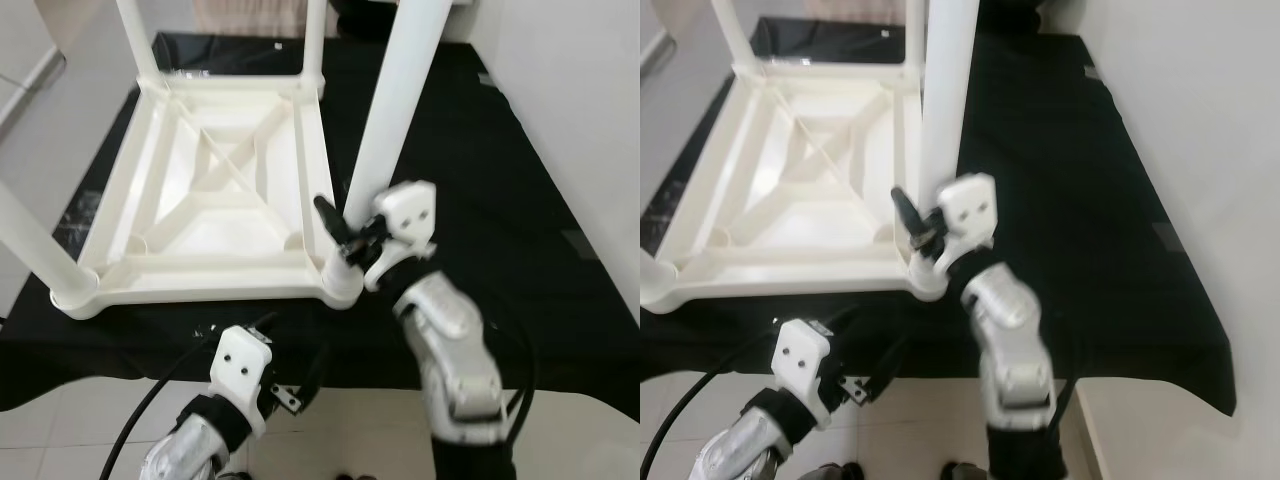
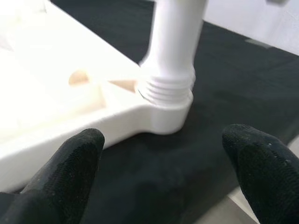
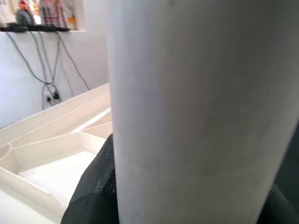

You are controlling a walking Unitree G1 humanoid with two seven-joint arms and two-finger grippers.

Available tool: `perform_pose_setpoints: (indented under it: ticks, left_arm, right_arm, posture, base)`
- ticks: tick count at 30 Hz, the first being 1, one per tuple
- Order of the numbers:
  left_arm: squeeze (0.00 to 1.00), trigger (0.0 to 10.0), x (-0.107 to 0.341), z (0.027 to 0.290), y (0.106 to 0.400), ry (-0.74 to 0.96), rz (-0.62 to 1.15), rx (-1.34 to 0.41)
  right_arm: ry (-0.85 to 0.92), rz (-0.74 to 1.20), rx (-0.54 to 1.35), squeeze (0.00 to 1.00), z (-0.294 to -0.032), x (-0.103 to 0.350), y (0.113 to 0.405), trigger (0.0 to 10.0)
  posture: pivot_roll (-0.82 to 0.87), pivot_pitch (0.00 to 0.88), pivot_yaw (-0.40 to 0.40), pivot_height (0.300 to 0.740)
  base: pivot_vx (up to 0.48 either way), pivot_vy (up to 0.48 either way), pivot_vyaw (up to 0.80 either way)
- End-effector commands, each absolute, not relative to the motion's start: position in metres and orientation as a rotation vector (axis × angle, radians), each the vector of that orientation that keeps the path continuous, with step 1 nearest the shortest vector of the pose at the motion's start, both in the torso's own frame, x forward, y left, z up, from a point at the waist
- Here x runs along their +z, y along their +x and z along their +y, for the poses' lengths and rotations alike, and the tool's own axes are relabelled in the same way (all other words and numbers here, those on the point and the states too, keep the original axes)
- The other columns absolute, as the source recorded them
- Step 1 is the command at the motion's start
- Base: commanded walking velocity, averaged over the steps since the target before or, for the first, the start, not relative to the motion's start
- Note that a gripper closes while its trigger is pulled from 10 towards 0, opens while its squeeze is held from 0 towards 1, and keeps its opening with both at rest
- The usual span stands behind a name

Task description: Building children table

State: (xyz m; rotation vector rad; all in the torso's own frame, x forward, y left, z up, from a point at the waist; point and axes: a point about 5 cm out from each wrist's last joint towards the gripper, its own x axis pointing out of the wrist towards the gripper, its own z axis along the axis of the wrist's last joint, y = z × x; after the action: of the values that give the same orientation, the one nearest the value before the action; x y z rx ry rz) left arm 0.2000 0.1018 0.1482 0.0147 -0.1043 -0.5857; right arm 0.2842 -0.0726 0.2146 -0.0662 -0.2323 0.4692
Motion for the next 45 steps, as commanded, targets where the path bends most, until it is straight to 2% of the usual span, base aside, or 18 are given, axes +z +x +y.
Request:
perform_pose_setpoints:
  ticks: [1,2,3,5,6,7,8,9,10,16,17,21,22,33,34,35,36,45]
  left_arm:
    - [0.0,10.0,0.141,0.101,0.199,0.004,-0.075,-0.591]
    - [0.0,10.0,0.141,0.101,0.201,0.005,-0.075,-0.591]
    - [0.0,10.0,0.141,0.101,0.201,0.006,-0.075,-0.59]
    - [0.0,10.0,0.141,0.102,0.202,0.006,-0.076,-0.59]
    - [0.0,10.0,0.141,0.102,0.202,0.006,-0.076,-0.589]
    - [0.0,10.0,0.141,0.102,0.202,0.006,-0.076,-0.589]
    - [0.0,10.0,0.141,0.102,0.202,0.006,-0.077,-0.589]
    - [0.0,10.0,0.141,0.102,0.202,0.006,-0.077,-0.589]
    - [0.0,10.0,0.142,0.102,0.201,0.005,-0.078,-0.59]
    - [0.0,10.0,0.143,0.101,0.197,0.003,-0.079,-0.595]
    - [0.0,10.0,0.144,0.101,0.193,0.004,-0.077,-0.597]
    - [0.0,10.0,0.145,0.101,0.191,0.004,-0.078,-0.598]
    - [0.0,10.0,0.146,0.101,0.186,0.004,-0.074,-0.597]
    - [0.0,10.0,0.149,0.103,0.171,0.008,-0.054,-0.598]
    - [0.0,10.0,0.149,0.103,0.169,0.009,-0.052,-0.598]
    - [0.0,10.0,0.149,0.103,0.169,0.009,-0.052,-0.598]
    - [0.0,10.0,0.149,0.103,0.168,0.009,-0.049,-0.597]
    - [0.0,10.0,0.15,0.104,0.167,0.011,-0.041,-0.595]
  right_arm:
    - [-0.103,-0.02,0.435,0.0,-0.075,0.171,0.289,0.0]
    - [-0.101,-0.038,0.429,0.0,-0.076,0.175,0.293,6.5]
    - [-0.081,-0.055,0.453,0.0,-0.075,0.179,0.297,9.5]
    - [-0.059,-0.093,0.496,0.0,-0.075,0.186,0.3,10.0]
    - [-0.044,-0.116,0.514,0.53,-0.075,0.192,0.301,10.0]
    - [-0.044,-0.116,0.514,0.53,-0.075,0.192,0.301,10.0]
    - [-0.026,-0.146,0.568,0.91,-0.075,0.2,0.302,10.0]
    - [-0.026,-0.146,0.568,0.91,-0.075,0.2,0.302,10.0]
    - [-0.01,-0.193,0.701,1.0,-0.075,0.212,0.303,10.0]
    - [-0.167,-0.26,1.067,1.0,-0.079,0.238,0.298,10.0]
    - [-0.214,-0.258,1.254,0.61,-0.084,0.247,0.299,10.0]
    - [-0.203,-0.252,1.288,0.61,-0.087,0.252,0.302,10.0]
    - [-0.232,-0.238,1.288,0.0,-0.094,0.257,0.323,10.0]
    - [-0.148,-0.233,1.39,0.0,-0.108,0.284,0.353,10.0]
    - [-0.144,-0.227,1.439,0.0,-0.11,0.286,0.354,6.8]
    - [-0.144,-0.227,1.439,0.0,-0.11,0.286,0.354,6.8]
    - [-0.14,-0.22,1.485,0.0,-0.113,0.288,0.354,0.0]
    - [-0.159,-0.206,1.548,0.0,-0.125,0.29,0.36,0.0]
  posture:
    - [0.02,0.174,-0.05,0.74]
    - [0.03,0.17,-0.05,0.74]
    - [0.03,0.17,-0.05,0.74]
    - [0.03,0.172,-0.046,0.74]
    - [0.03,0.172,-0.046,0.74]
    - [0.03,0.172,-0.046,0.74]
    - [0.03,0.177,-0.046,0.74]
    - [0.03,0.177,-0.046,0.74]
    - [0.03,0.185,-0.049,0.74]
    - [0.06,0.214,-0.054,0.74]
    - [0.07,0.225,-0.056,0.74]
    - [0.07,0.228,-0.057,0.74]
    - [0.09,0.253,-0.061,0.74]
    - [0.12,0.302,-0.051,0.74]
    - [0.13,0.309,-0.051,0.74]
    - [0.13,0.309,-0.051,0.74]
    - [0.13,0.315,-0.05,0.74]
    - [0.12,0.305,-0.049,0.74]
  base:
    - [0.0,0.0,0.0]
    - [0.0,0.0,0.0]
    - [0.0,0.0,0.0]
    - [0.0,0.0,0.0]
    - [0.0,0.0,0.0]
    - [0.0,0.0,0.0]
    - [0.0,0.0,0.0]
    - [0.0,0.0,0.0]
    - [0.0,0.0,0.0]
    - [0.0,0.0,0.0]
    - [0.0,0.0,0.0]
    - [0.0,0.0,0.0]
    - [0.0,0.0,0.0]
    - [0.0,0.0,0.0]
    - [0.0,0.0,0.0]
    - [0.0,0.0,0.0]
    - [0.0,0.0,0.0]
    - [0.0,0.0,0.0]
